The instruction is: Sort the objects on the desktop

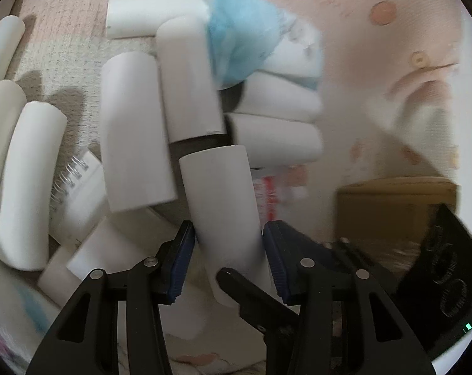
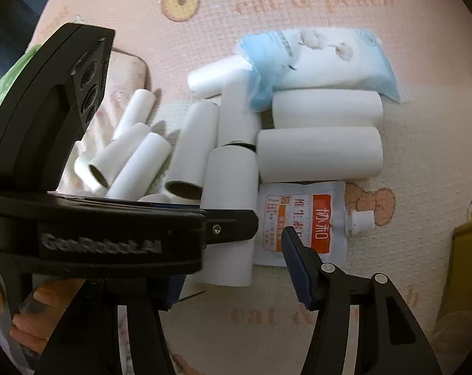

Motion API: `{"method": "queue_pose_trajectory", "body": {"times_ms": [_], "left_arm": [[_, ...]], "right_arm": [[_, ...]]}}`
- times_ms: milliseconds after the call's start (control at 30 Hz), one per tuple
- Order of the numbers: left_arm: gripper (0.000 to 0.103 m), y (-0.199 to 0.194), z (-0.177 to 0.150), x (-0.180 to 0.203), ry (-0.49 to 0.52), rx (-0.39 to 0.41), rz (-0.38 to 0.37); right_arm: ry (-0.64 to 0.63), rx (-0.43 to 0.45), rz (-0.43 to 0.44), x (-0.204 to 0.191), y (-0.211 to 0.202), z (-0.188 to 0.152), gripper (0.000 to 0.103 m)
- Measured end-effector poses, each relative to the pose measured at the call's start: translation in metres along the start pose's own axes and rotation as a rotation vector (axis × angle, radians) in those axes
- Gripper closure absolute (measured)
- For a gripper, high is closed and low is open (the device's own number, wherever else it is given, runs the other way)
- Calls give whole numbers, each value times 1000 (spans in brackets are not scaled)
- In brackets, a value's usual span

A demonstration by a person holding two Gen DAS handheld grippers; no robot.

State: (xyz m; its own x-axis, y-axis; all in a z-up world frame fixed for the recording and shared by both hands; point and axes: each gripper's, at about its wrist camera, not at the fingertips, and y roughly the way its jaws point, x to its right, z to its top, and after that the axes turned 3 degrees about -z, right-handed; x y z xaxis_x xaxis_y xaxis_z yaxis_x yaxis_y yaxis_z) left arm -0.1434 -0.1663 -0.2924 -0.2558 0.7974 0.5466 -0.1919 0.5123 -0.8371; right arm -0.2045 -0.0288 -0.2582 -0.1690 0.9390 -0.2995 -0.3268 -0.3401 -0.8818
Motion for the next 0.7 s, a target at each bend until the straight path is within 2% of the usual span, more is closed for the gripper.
{"method": "queue_pose_trajectory", "body": {"times_ms": [133, 333, 433, 600, 700], "left_arm": [[54, -22, -15, 19, 72, 59, -12], [54, -55, -38, 70, 239, 157, 28], [54, -67, -46, 94, 288, 175, 24], [53, -87, -58, 138, 381, 188, 2], [51, -97, -62, 158, 414, 210, -9]], "right_arm": [[0, 9, 36, -7, -16, -4, 62], [-20, 104, 31, -2, -62, -21, 63], [-11, 145, 33, -2, -95, -27, 63], [-42, 215, -29, -7, -138, -34, 64], [-28, 248, -32, 1, -162, -37, 64]]}}
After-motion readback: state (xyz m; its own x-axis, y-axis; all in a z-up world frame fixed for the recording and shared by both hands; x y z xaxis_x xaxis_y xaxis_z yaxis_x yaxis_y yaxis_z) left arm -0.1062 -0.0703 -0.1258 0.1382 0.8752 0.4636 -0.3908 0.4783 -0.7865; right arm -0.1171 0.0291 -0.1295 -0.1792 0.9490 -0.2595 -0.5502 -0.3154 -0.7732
